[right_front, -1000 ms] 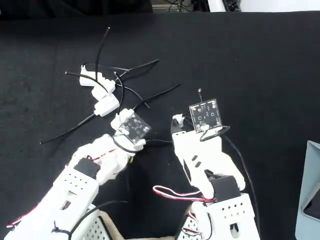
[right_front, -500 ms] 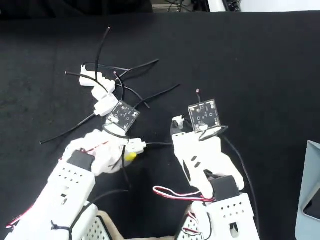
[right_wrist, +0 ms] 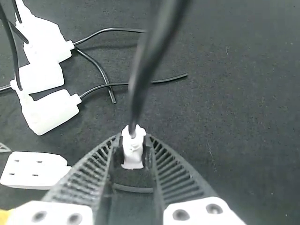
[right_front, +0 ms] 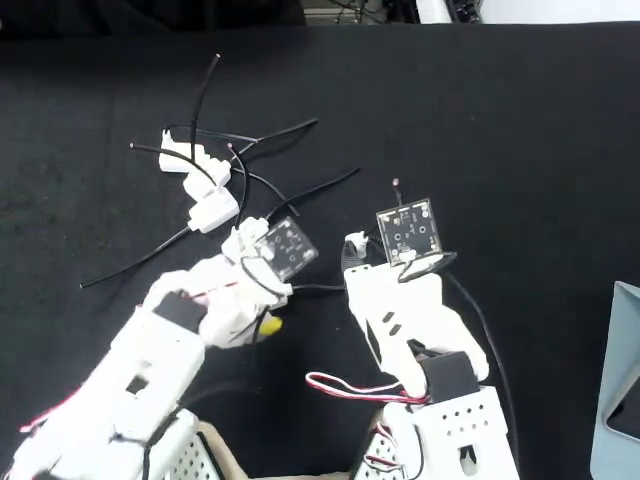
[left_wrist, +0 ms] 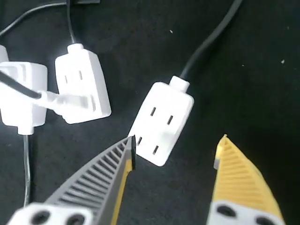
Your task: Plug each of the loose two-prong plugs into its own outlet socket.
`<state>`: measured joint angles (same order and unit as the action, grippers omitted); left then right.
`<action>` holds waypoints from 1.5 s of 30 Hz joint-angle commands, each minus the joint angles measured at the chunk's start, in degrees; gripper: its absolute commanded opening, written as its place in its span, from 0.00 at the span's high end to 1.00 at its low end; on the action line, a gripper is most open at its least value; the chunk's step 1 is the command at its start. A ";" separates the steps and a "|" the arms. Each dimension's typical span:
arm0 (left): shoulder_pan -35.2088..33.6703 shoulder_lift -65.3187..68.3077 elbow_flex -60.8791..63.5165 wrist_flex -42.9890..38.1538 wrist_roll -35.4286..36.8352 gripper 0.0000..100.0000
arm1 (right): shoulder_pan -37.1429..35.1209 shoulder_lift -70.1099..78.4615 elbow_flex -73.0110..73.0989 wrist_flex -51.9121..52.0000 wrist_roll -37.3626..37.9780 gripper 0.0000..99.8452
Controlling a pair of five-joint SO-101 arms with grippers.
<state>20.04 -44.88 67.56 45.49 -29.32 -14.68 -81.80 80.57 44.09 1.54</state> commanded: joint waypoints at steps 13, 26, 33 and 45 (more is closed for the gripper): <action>0.84 32.70 -17.89 -0.97 0.53 0.74 | 0.70 -0.84 -0.48 -1.32 -0.09 0.99; 0.57 32.70 -17.71 -0.35 10.20 0.77 | 0.70 -0.84 -0.40 -1.23 -0.09 0.99; 0.31 24.44 -19.56 7.03 14.51 0.74 | 0.70 -0.84 -0.40 -1.23 -0.09 0.99; -10.77 -5.01 -9.01 7.21 14.95 0.74 | 0.70 -0.84 -0.40 -1.14 -0.09 0.99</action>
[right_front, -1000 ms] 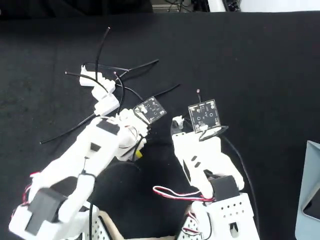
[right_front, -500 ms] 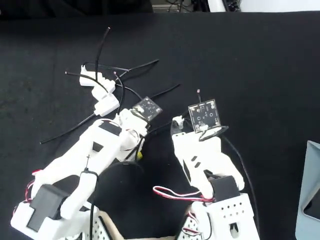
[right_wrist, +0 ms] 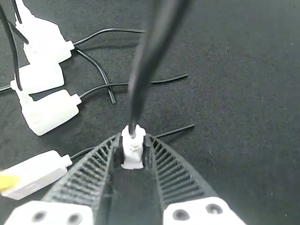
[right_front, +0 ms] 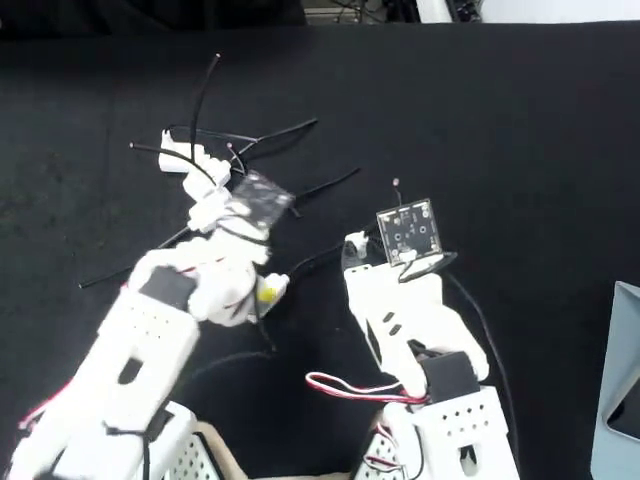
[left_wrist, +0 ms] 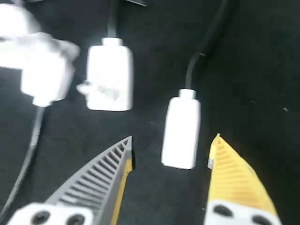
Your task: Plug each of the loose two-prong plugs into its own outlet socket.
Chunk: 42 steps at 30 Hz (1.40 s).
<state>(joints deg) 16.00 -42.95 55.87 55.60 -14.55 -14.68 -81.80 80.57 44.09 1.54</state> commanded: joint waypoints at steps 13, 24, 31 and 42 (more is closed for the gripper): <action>-6.11 5.01 8.31 -13.54 -3.69 0.74 | 0.70 -0.84 -0.40 -1.14 -0.09 0.99; -3.30 -7.56 6.11 -1.32 -1.41 0.74 | 0.53 -0.84 -0.40 -0.88 -0.09 0.99; -20.18 -21.27 10.42 4.22 -1.14 0.74 | -10.73 -0.40 -1.63 4.22 -0.53 0.99; -33.27 -43.34 28.53 4.92 -1.23 0.74 | -32.26 -0.13 1.27 0.88 -0.62 0.99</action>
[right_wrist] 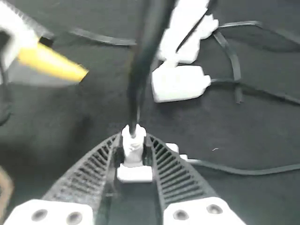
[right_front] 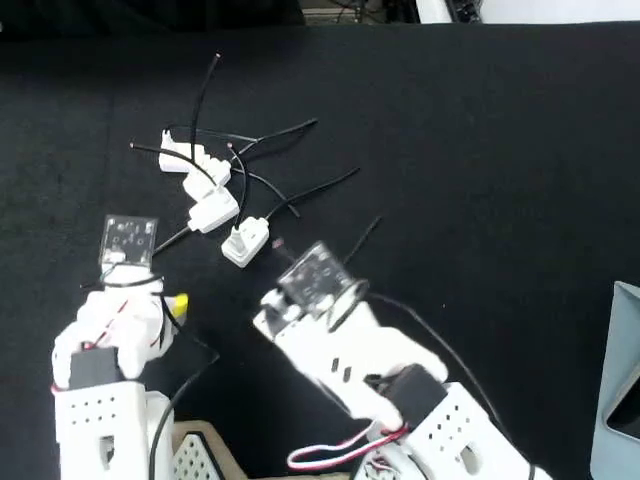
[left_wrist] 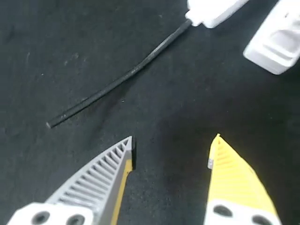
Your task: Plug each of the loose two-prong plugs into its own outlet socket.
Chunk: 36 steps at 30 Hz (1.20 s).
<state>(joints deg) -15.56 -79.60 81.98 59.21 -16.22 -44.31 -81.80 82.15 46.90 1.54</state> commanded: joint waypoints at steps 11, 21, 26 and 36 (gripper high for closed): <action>-1.36 -18.73 4.44 8.18 0.44 0.74 | -2.73 5.23 1.36 -6.07 -0.62 0.99; -1.71 -19.78 4.70 9.32 0.35 0.74 | -2.46 22.64 1.54 -18.29 -2.99 0.99; -1.71 -19.78 4.70 9.49 0.26 0.74 | -2.11 24.92 3.65 -21.80 -2.90 0.99; -1.71 -19.78 4.70 9.49 0.18 0.74 | 1.93 24.84 6.99 -21.98 0.70 0.99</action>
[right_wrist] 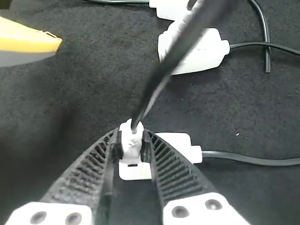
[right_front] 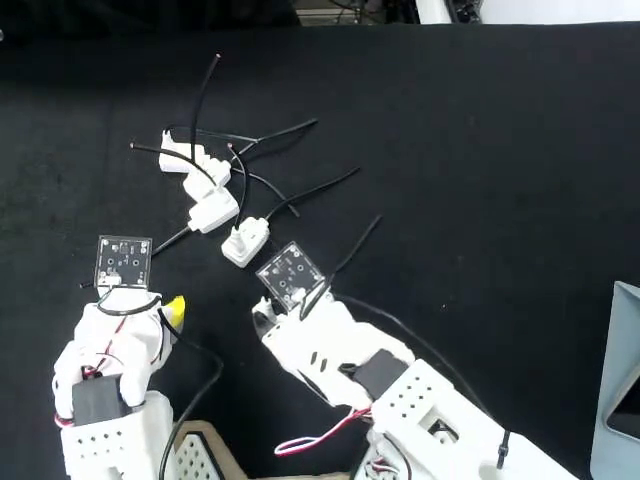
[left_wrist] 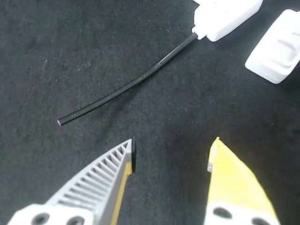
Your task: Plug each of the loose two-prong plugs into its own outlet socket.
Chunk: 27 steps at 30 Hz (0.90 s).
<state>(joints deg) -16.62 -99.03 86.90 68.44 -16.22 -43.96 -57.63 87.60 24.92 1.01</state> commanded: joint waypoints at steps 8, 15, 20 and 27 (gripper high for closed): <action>-0.40 -0.35 0.48 -0.26 0.18 0.74 | 1.58 0.57 -1.45 7.91 1.32 0.99; -0.48 -0.35 0.48 -0.26 0.18 0.74 | 1.32 0.66 -1.54 10.20 2.64 0.99; -0.40 -0.35 0.57 -0.26 0.18 0.74 | 1.49 0.66 -1.98 13.71 6.07 0.99; -0.40 -0.35 0.57 -0.26 0.18 0.74 | 1.49 1.01 -1.89 15.03 10.20 0.99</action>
<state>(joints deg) -16.62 -99.12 87.87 68.44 -16.22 -43.25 -57.63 85.41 38.11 9.80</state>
